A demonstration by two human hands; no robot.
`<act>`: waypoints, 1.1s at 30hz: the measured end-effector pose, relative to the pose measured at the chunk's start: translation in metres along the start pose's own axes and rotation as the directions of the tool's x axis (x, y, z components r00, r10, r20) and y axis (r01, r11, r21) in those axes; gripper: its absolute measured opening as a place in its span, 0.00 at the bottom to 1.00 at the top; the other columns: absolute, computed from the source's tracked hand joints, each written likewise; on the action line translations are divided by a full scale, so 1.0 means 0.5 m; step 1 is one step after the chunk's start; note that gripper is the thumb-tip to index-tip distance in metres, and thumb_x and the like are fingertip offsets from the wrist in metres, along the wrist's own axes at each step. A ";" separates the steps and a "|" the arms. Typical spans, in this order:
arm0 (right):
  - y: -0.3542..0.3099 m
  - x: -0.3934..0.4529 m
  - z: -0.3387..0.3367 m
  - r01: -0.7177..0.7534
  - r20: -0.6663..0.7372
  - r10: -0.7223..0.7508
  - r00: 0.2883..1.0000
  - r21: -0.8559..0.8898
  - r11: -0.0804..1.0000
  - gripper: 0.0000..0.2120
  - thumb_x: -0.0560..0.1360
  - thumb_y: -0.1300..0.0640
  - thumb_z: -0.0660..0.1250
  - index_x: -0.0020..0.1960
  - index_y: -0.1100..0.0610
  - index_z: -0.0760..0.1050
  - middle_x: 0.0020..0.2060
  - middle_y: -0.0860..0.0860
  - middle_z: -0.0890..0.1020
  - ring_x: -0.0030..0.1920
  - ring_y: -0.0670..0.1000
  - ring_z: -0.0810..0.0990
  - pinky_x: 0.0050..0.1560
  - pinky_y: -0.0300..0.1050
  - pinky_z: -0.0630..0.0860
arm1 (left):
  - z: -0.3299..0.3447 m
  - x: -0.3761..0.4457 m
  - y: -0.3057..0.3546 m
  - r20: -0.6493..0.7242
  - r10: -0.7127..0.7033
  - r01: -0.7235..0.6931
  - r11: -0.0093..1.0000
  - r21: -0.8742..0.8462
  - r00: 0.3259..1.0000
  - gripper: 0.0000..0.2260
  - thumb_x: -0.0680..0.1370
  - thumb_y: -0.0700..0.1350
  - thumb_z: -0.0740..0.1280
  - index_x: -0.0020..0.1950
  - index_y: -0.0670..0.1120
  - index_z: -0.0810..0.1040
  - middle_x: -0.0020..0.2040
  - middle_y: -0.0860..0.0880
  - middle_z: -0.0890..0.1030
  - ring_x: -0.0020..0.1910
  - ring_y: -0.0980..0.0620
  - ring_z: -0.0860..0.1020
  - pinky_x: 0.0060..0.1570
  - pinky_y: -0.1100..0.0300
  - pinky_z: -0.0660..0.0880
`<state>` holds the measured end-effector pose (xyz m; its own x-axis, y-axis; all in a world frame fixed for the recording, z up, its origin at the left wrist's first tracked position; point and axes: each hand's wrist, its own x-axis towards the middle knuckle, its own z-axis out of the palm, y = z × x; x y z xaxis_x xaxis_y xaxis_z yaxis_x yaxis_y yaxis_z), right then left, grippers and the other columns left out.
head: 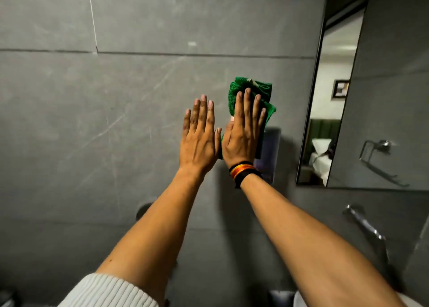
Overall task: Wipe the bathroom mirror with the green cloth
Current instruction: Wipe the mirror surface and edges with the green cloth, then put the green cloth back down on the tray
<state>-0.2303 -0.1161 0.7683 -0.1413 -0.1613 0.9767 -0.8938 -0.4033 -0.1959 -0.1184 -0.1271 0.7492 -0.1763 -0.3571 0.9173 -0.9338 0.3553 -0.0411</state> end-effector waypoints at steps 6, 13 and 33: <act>0.050 -0.350 0.026 -0.148 0.189 0.142 0.972 0.017 0.989 0.28 0.80 0.65 0.59 0.79 0.62 0.58 0.79 0.60 0.61 0.80 0.62 0.54 0.79 0.67 0.50 | 0.122 -0.329 -0.006 0.266 -0.042 0.068 0.994 -0.090 0.963 0.30 0.88 0.52 0.47 0.86 0.39 0.45 0.87 0.39 0.47 0.87 0.42 0.46 0.85 0.46 0.42; 0.100 -0.785 -0.020 -0.405 0.449 0.384 0.807 -0.053 0.913 0.27 0.82 0.62 0.52 0.80 0.62 0.56 0.80 0.60 0.59 0.81 0.61 0.52 0.80 0.64 0.46 | 0.215 -0.743 0.021 0.521 -0.034 0.114 0.986 -0.122 0.853 0.30 0.87 0.48 0.55 0.86 0.37 0.53 0.86 0.37 0.52 0.86 0.41 0.51 0.85 0.48 0.40; 0.016 -1.377 -0.068 -0.447 0.915 0.378 0.139 -0.283 0.849 0.29 0.84 0.47 0.40 0.82 0.57 0.49 0.82 0.51 0.51 0.82 0.48 0.44 0.81 0.54 0.45 | 0.241 -1.309 -0.026 0.834 -0.144 0.221 0.975 0.027 0.533 0.30 0.87 0.50 0.51 0.86 0.37 0.53 0.87 0.38 0.51 0.87 0.42 0.49 0.85 0.47 0.42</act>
<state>-0.1544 0.0223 0.0971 0.0316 -0.9993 -0.0180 -0.8158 -0.0154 -0.5781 -0.0284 -0.0021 0.1017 -0.2191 -0.9617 0.1647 -0.9577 0.2443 0.1521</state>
